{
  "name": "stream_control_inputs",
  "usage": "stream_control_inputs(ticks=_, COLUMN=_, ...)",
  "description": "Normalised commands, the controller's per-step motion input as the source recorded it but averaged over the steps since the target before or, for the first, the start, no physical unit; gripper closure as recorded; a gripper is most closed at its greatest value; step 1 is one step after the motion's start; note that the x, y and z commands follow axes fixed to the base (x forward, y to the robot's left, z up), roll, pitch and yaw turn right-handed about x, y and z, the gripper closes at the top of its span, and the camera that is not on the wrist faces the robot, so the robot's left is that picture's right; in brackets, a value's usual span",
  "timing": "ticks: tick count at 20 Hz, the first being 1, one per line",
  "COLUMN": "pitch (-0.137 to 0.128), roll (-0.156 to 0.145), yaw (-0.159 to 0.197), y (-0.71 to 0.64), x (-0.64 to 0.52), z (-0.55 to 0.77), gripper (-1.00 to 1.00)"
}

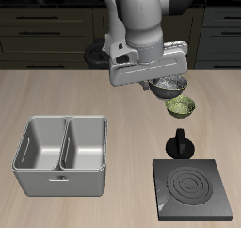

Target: Place the black bowl on the flat stove and turn on the flat stove

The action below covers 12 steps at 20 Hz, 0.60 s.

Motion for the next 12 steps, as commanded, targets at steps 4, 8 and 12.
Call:
stream_control_inputs(ticks=4, pitch=0.016, roll=-0.008, yaw=0.063, y=0.19, x=0.5, z=0.03, gripper=1.0)
stream_control_inputs(ticks=8, pitch=-0.017, roll=-0.039, yaw=0.076, y=0.12, x=0.35, z=0.05, gripper=1.0)
stream_control_inputs(ticks=12, pitch=-0.004, roll=-0.043, yaw=0.028, y=0.11, x=0.34, z=0.07, gripper=1.0)
